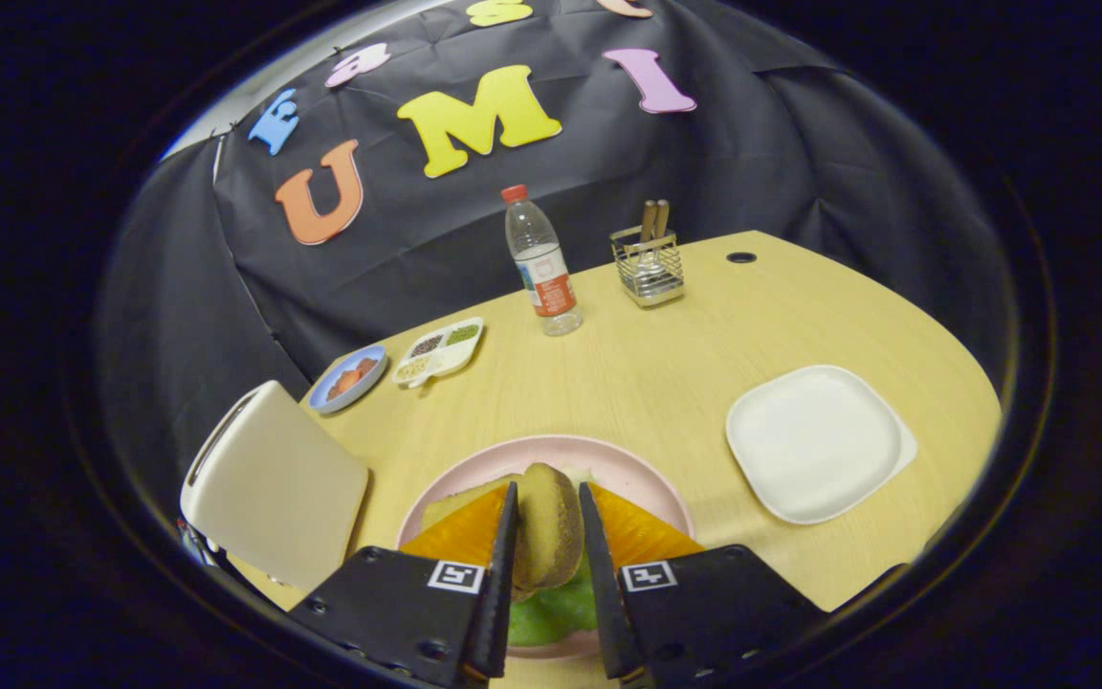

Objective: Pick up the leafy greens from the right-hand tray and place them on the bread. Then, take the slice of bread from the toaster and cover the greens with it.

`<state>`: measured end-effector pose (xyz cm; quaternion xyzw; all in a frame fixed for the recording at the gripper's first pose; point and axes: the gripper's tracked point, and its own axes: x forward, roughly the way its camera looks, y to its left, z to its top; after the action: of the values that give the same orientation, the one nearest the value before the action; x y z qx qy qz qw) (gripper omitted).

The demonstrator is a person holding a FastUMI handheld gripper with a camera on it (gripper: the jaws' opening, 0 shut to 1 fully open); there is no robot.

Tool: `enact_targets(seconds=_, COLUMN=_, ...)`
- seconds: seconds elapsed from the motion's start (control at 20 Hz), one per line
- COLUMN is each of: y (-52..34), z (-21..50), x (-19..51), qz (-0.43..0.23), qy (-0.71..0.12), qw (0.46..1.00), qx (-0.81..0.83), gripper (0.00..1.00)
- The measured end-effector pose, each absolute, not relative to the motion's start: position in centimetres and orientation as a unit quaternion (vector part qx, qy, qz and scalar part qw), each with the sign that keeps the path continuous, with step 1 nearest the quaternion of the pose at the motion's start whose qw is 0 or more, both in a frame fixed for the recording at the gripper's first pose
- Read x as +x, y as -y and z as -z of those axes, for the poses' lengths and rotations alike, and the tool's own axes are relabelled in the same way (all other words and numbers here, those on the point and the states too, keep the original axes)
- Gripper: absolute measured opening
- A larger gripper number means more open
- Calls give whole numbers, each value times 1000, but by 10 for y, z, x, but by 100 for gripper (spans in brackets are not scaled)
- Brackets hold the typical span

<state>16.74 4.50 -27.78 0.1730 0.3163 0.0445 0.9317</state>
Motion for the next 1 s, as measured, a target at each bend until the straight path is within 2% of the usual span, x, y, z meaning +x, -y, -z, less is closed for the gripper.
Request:
enact_targets(seconds=0.25, y=-28, z=262, x=157, qz=-22, qy=-293, qw=943, qx=158, gripper=46)
enact_targets(seconds=0.4, y=-22, z=234, x=141, qz=-11, qy=-260, qw=956, qx=135, gripper=62)
enact_targets(seconds=0.6, y=-15, z=184, x=110, qz=2, qy=-204, qw=974, qx=103, gripper=72)
enact_targets(seconds=1.0, y=-12, z=85, x=53, qz=18, qy=-93, qw=994, qx=44, gripper=79)
